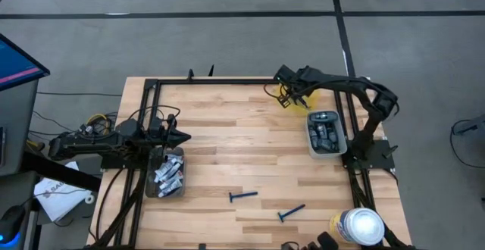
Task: Pick & Place Travel size toiletries
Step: Put the blue razor into the yellow bin
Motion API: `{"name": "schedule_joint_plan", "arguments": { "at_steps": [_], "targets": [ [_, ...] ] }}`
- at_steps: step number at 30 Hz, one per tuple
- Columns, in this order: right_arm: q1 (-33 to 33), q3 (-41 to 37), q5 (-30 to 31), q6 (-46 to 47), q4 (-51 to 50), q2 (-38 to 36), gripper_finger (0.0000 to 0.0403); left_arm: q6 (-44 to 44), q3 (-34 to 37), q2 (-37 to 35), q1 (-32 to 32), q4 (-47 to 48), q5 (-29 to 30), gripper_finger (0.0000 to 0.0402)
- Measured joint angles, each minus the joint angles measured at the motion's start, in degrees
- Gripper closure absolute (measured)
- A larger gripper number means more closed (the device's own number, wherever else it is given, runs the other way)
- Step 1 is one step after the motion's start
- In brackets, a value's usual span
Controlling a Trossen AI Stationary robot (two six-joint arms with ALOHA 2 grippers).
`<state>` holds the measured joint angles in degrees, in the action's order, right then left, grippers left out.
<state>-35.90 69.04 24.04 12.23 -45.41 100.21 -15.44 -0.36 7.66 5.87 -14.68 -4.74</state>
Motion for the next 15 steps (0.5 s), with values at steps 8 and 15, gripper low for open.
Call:
{"name": "schedule_joint_plan", "arguments": {
  "at_steps": [8,15],
  "targets": [
    [-0.28,0.24,-0.20,-0.42,0.19,1.41,0.0349,0.00,0.00,0.00,0.00,0.00,-0.01,0.0396],
    [-0.65,0.24,-0.18,-0.58,-0.38,1.41,0.0319,0.00,0.00,0.00,0.00,0.00,0.00,0.0395]
  ]
}}
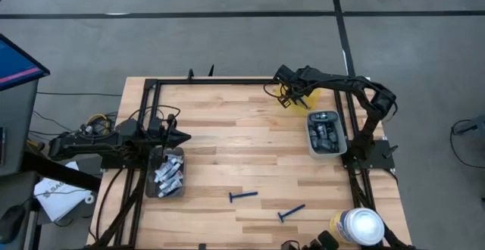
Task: Pick & Place Travel size toiletries
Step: Put the blue razor into the yellow bin
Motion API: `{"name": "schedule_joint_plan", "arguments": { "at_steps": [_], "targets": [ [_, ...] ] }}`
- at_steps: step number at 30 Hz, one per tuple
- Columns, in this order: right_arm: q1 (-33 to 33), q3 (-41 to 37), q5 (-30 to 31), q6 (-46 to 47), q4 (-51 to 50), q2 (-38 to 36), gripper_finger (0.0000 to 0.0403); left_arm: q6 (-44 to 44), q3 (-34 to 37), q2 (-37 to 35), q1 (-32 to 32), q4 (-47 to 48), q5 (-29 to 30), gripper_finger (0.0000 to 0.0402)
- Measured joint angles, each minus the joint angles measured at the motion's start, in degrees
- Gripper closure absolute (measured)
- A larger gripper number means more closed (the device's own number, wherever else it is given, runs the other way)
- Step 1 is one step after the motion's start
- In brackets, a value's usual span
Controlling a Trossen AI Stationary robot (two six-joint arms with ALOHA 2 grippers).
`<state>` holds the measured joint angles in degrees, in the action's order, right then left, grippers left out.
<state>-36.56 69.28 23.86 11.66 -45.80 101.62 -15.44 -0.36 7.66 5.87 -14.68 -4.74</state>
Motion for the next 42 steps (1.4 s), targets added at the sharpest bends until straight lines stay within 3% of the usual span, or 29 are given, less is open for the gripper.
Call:
{"name": "schedule_joint_plan", "arguments": {
  "at_steps": [6,13,20,25,33,42],
  "targets": [
    [0.94,2.20,-1.62,-1.15,-2.12,-1.35,0.0251,0.00,0.00,0.00,0.00,0.00,0.01,0.0394],
    [6.55,8.70,-7.82,-2.35,-2.06,-10.45,0.0172,0.00,0.00,0.00,-0.01,-0.01,0.01,0.0396],
    [18.73,12.59,-16.25,-3.10,-2.00,-20.46,0.0183,0.00,0.00,0.00,-0.01,0.00,0.01,0.0395],
    [33.02,12.59,-16.55,-1.12,-4.98,-23.37,0.0196,0.00,0.00,0.00,-0.01,-0.01,0.01,0.0395],
    [57.28,12.52,-16.70,5.89,-7.96,-17.65,0.0198,0.00,0.00,0.00,0.00,-0.02,-0.01,0.0396],
    [72.60,12.52,-16.70,12.28,-7.81,-3.14,0.0190,0.00,0.00,0.00,-0.02,-0.04,0.01,0.0396]
  ]
}}
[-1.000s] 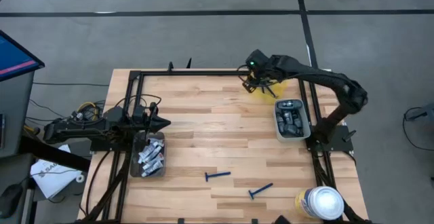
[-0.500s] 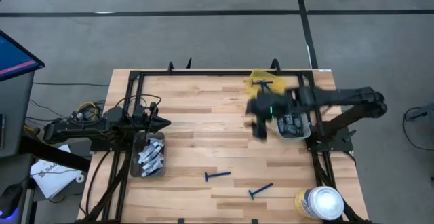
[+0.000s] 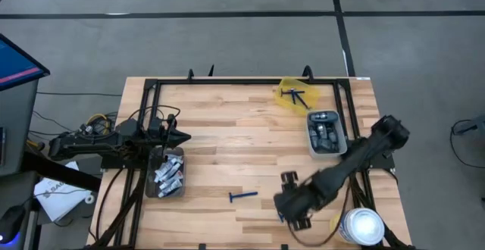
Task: Pick & Place Travel size toiletries
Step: Put the blue razor into the yellow bin
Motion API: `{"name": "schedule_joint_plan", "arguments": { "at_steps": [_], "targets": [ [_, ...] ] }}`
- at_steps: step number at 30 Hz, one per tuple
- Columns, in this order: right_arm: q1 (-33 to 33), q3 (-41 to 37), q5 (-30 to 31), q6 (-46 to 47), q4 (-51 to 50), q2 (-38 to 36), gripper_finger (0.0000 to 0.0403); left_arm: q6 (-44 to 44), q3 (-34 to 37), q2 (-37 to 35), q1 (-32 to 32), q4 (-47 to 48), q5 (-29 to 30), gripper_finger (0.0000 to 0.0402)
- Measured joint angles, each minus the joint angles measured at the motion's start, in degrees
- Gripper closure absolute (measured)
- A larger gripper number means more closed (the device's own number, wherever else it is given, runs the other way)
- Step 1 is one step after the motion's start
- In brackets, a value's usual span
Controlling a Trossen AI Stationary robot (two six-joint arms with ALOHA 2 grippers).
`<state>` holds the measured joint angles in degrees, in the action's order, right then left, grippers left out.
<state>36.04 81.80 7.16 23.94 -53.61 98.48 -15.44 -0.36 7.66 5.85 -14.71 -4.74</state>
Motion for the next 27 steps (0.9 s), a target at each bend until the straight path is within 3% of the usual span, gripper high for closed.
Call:
{"name": "schedule_joint_plan", "arguments": {
  "at_steps": [9,20,23,27],
  "targets": [
    [3.38,-0.02,-5.97,-1.84,0.03,13.46,0.0198,0.00,0.00,0.00,0.02,-0.14,0.00,0.0396],
    [1.61,0.25,-7.65,-7.50,1.59,21.72,0.0207,0.00,0.00,0.00,-0.01,-0.42,0.01,0.0396],
    [1.61,0.22,-7.57,-7.66,2.34,22.15,0.0238,0.00,0.00,0.00,0.00,-0.44,-0.02,0.0394],
    [1.26,0.15,-7.59,-7.62,3.32,22.13,0.0317,0.00,0.00,0.00,0.02,-0.51,-0.02,0.0395]
  ]
}}
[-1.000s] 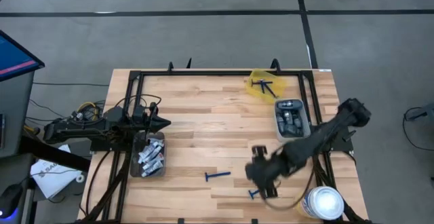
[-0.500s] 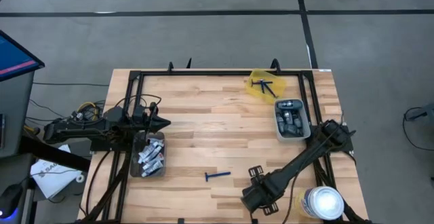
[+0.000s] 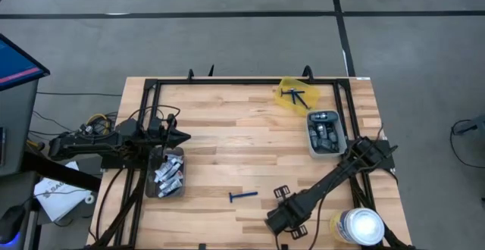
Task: Pick & Place Travel size toiletries
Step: Put the blue razor into the yellow bin
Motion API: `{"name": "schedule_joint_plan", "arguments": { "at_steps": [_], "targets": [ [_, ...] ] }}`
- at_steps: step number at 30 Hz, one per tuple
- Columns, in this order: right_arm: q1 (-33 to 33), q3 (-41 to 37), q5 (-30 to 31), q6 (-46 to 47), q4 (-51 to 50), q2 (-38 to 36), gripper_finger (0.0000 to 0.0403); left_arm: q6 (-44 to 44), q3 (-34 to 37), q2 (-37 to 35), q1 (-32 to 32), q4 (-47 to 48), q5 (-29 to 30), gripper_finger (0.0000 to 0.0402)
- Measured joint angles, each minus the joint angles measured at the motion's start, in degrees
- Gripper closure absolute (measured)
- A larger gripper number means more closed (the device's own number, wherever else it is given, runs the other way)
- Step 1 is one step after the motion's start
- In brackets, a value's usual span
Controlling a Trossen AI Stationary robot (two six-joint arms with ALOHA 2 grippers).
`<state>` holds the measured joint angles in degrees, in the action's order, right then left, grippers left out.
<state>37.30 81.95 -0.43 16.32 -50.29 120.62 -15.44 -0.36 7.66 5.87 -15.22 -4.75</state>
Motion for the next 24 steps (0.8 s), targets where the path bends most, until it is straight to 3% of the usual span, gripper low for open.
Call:
{"name": "schedule_joint_plan", "arguments": {
  "at_steps": [4,12,18,24],
  "targets": [
    [-0.84,-0.01,-0.49,-0.46,0.37,0.00,0.0379,0.00,0.00,0.00,-0.01,-0.29,0.01,0.0395],
    [-1.68,-0.55,0.94,-1.53,1.36,-3.27,0.0377,0.00,0.00,0.00,-0.02,-0.31,0.00,0.0396],
    [-5.80,-0.28,1.54,-1.81,0.28,-11.29,0.0378,0.00,0.00,0.00,0.00,-0.33,0.00,0.0394],
    [-12.30,-0.26,6.18,-3.29,-0.50,-20.56,0.0375,0.00,0.00,0.00,0.00,-0.41,0.02,0.0395]
  ]
}}
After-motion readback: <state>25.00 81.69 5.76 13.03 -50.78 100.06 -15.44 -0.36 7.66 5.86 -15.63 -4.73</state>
